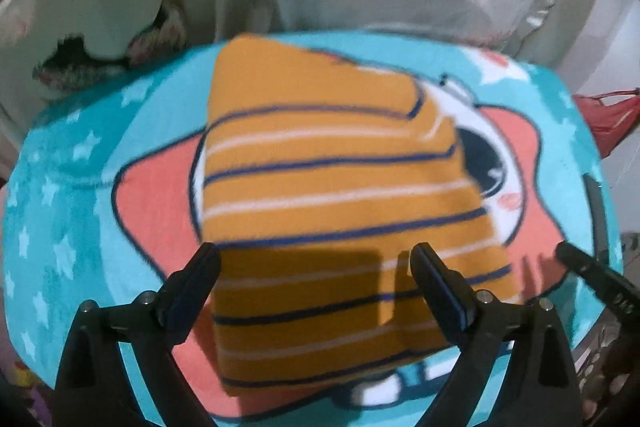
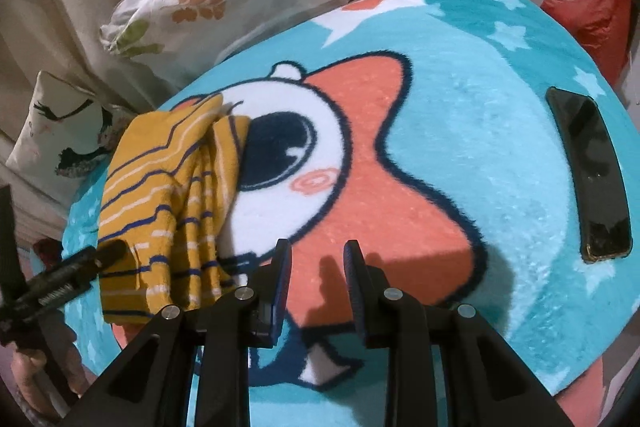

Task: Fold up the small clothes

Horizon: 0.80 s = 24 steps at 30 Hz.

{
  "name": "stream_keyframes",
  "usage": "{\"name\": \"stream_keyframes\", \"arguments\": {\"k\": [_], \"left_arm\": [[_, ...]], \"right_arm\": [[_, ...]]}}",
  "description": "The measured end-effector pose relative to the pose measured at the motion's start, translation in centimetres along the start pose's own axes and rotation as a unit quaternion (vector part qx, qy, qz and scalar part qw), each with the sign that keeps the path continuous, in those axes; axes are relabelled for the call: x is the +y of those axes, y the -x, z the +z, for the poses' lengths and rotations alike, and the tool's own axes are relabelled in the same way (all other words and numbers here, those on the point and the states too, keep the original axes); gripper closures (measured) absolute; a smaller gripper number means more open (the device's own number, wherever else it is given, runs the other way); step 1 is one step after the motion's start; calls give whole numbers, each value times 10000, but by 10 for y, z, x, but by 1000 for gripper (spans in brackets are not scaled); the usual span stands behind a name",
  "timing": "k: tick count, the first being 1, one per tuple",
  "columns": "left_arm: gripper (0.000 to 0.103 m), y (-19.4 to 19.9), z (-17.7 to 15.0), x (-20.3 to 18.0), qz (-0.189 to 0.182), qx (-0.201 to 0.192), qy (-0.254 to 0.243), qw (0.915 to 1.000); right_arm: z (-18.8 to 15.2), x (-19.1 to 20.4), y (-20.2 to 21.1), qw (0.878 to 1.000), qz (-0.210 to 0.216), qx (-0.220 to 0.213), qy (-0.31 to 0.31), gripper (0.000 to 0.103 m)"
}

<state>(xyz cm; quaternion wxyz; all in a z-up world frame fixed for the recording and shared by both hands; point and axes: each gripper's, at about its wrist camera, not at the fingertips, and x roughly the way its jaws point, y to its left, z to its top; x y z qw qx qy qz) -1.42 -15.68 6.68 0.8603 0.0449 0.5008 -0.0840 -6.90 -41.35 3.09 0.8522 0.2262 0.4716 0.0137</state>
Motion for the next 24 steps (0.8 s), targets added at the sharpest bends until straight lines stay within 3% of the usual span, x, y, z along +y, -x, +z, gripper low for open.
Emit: {"name": "stream_keyframes", "arguments": {"k": [3, 8, 12, 14, 19, 24], "left_arm": [[8, -9, -4, -25, -205, 147, -280, 9993], [8, -37, -21, -61, 70, 397, -910, 9950], [8, -18, -14, -44, -327, 365, -499, 9976], [8, -3, -11, -28, -359, 199, -234, 9989], [8, 41, -10, 21, -37, -440, 435, 9981], [8, 83, -14, 59, 630, -1178, 872, 9872]], "right_arm": [[0, 1, 2, 10000, 67, -36, 55, 74], [1, 4, -2, 9999, 31, 13, 137, 74], [9, 14, -4, 9993, -17, 25, 364, 74], [17, 28, -5, 9981, -38, -9, 609, 74], [38, 83, -11, 9887, -280, -173, 1461, 67], [46, 140, -19, 9735, -419, -361, 2219, 65]]}}
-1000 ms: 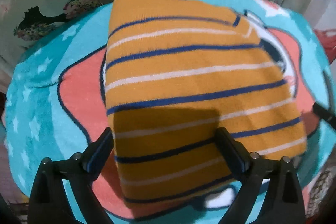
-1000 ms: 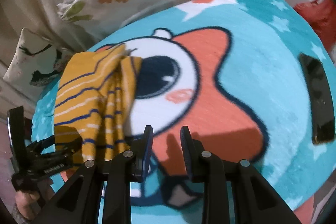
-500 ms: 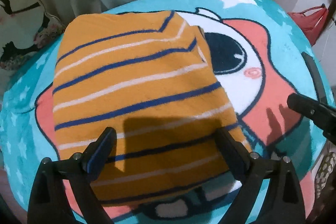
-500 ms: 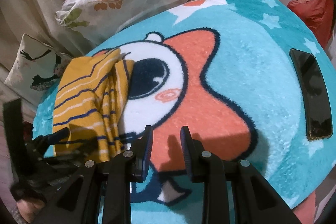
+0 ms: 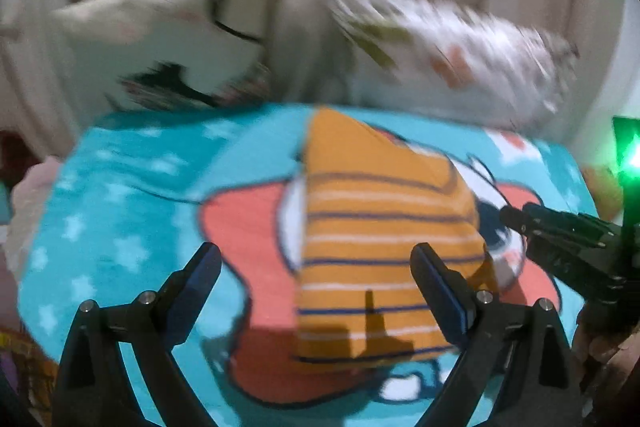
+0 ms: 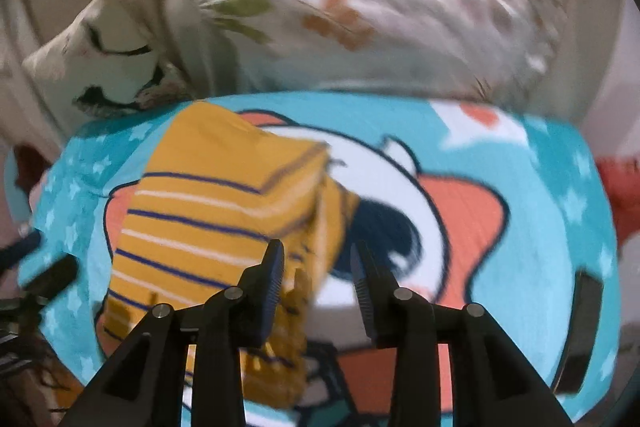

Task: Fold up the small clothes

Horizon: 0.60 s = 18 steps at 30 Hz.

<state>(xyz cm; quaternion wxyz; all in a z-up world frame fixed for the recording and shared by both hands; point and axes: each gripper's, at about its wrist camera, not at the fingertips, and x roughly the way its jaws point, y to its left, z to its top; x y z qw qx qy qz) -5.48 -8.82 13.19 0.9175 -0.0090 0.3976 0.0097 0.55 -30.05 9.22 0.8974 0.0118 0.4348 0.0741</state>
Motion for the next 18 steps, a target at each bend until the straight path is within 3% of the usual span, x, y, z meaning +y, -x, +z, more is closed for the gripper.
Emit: {"name": "stream_keyframes", "arguments": {"k": [10, 18], "left_arm": [[7, 46, 6, 42, 886, -788, 491, 9917], [0, 80, 8, 53, 1622, -1712, 608, 9699]], "right_arm": [[21, 55, 0, 9965, -411, -147, 718, 64], [15, 58, -5, 9963, -450, -5, 726, 64]]}}
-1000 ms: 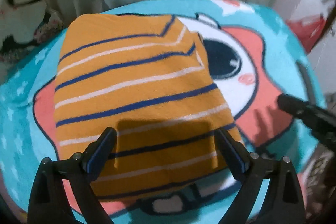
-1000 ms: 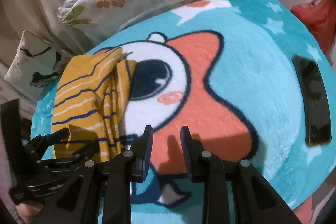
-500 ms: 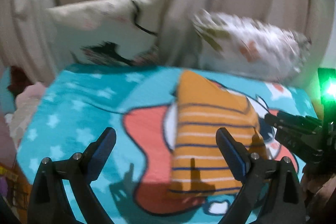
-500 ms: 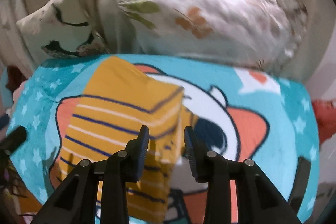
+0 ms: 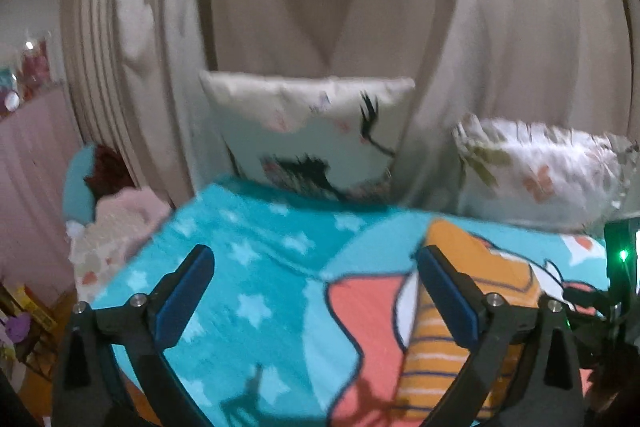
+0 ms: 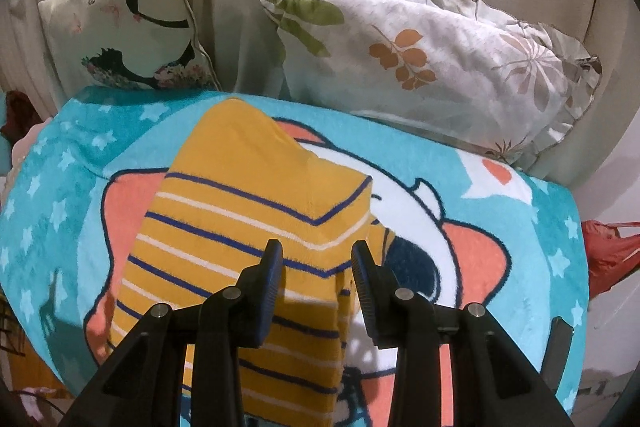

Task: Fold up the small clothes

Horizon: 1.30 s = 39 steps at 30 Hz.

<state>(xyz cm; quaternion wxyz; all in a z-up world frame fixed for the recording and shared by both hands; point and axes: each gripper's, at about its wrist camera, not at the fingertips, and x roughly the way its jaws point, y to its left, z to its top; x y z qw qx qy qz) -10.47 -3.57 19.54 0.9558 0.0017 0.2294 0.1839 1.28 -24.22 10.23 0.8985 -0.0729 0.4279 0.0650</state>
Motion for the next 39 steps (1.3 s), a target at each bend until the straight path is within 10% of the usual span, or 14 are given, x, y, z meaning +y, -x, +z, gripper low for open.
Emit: {"name": "stream_keyframes", "arguments": {"k": [11, 22, 39], "left_arm": [[0, 26, 23, 10, -78, -319, 57, 9994], [0, -5, -4, -14, -477, 839, -487, 9941], [0, -26, -35, -30, 296, 1621, -1032, 9809]], "right_arm": [[-2, -1, 0, 10000, -7, 59, -26, 58], [2, 10, -33, 9988, 345, 334, 124, 64], [18, -12, -56, 9966, 627, 339, -412, 62]]}}
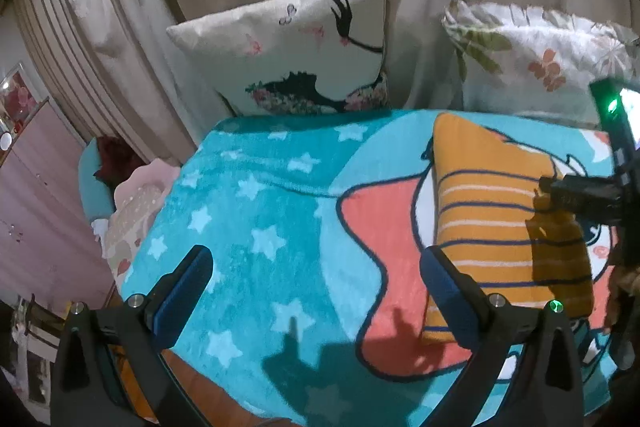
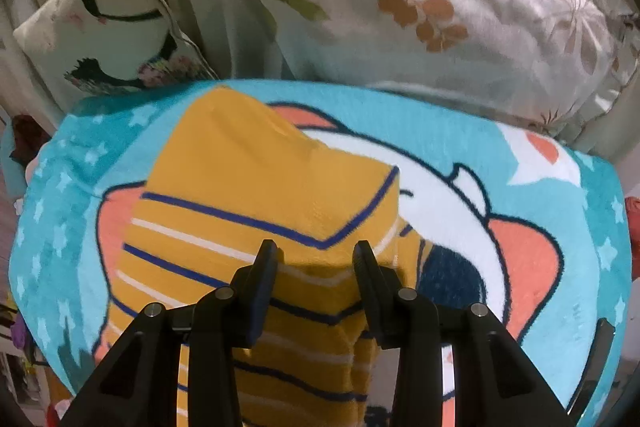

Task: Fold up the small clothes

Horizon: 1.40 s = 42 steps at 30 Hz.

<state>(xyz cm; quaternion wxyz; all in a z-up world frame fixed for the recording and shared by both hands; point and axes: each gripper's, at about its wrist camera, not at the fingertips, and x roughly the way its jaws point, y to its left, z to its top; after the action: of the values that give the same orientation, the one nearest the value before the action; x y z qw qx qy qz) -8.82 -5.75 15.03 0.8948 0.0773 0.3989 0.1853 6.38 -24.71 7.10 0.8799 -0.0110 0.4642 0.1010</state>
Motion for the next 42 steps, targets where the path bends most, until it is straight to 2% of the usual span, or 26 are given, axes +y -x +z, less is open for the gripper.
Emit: {"name": "stream_keyframes", "arguments": {"k": [4, 9, 18, 23, 25, 30, 42], "left_arm": [[0, -3, -1, 1, 12, 122, -7, 9999], [0, -8, 0, 0, -58, 234, -15, 9997], [0, -17, 0, -10, -553, 404, -51, 9976], [0, -21, -1, -13, -722, 488, -33, 9962], [0, -21, 0, -14, -778, 503, -29, 9957], [0, -21, 0, -18, -836, 507, -76, 9952], [0, -30, -2, -17, -797, 643, -64, 9947]], "right_arm": [[-3, 11, 22, 9999, -73, -85, 91, 62], [-12, 19, 49, 9985, -440, -184, 275, 60], [-36, 13, 75, 9907, -1254, -128, 513, 57], [-42, 17, 93, 9824, -1699, -340, 701, 56], [-43, 17, 100, 9803, -1793, -407, 719, 52], [-44, 16, 109, 9813, -1753, -427, 667, 51], [-44, 17, 94, 9854, -1578, -211, 608, 51]]}}
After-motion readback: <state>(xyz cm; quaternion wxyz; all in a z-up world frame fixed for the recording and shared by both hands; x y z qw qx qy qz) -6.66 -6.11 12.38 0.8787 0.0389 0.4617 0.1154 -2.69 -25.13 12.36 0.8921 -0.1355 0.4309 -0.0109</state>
